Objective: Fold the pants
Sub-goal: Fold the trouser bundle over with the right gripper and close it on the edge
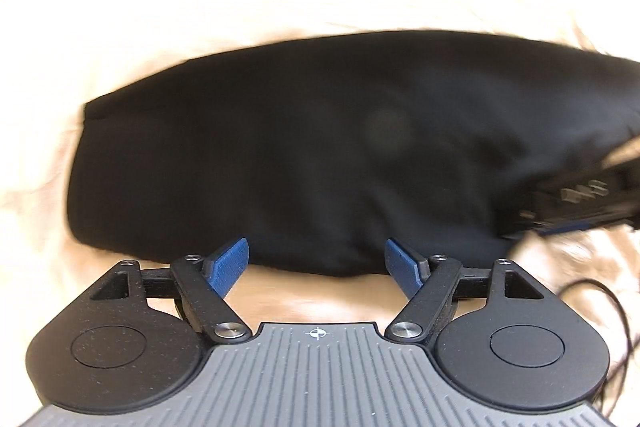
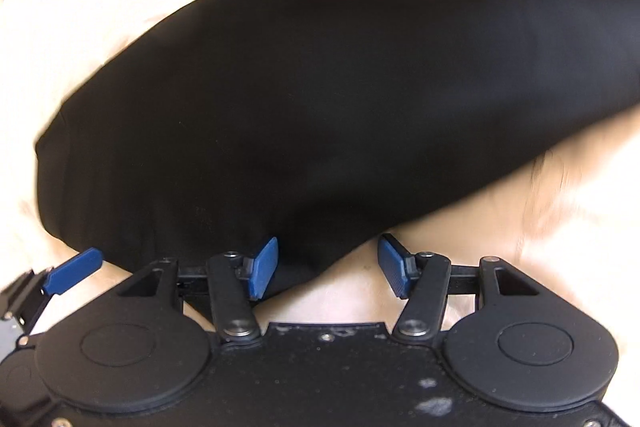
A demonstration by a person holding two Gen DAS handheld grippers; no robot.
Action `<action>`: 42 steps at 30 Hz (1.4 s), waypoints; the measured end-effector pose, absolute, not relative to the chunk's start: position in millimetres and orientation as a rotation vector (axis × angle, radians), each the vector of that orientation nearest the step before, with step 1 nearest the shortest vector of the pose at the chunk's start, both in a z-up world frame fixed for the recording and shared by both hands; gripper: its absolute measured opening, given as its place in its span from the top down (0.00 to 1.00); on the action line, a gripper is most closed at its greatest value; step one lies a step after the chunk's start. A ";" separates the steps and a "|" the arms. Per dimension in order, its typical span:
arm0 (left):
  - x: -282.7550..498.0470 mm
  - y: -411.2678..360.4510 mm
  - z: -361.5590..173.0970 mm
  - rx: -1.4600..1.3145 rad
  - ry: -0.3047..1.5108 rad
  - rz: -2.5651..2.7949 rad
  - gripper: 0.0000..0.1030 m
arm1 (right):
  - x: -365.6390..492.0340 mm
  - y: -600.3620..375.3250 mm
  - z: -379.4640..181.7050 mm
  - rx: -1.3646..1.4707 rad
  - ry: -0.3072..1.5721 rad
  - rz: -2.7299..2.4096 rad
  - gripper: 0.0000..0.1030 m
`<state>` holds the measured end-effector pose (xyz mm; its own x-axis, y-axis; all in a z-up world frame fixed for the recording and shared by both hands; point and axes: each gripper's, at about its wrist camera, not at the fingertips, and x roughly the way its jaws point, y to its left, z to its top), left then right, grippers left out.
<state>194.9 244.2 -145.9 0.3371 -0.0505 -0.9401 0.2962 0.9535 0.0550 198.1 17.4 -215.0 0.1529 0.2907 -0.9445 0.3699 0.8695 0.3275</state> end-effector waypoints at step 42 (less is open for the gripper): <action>141.9 -8.7 -76.3 0.168 1.197 -0.235 0.30 | 76.7 -310.6 -110.0 0.502 0.934 -0.346 0.50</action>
<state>141.9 -8.7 -76.3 0.3456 -0.0914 -0.9339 0.2680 0.9634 0.0049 76.7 -310.6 -110.0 0.5535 -0.0671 -0.8302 0.4897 0.8325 0.2592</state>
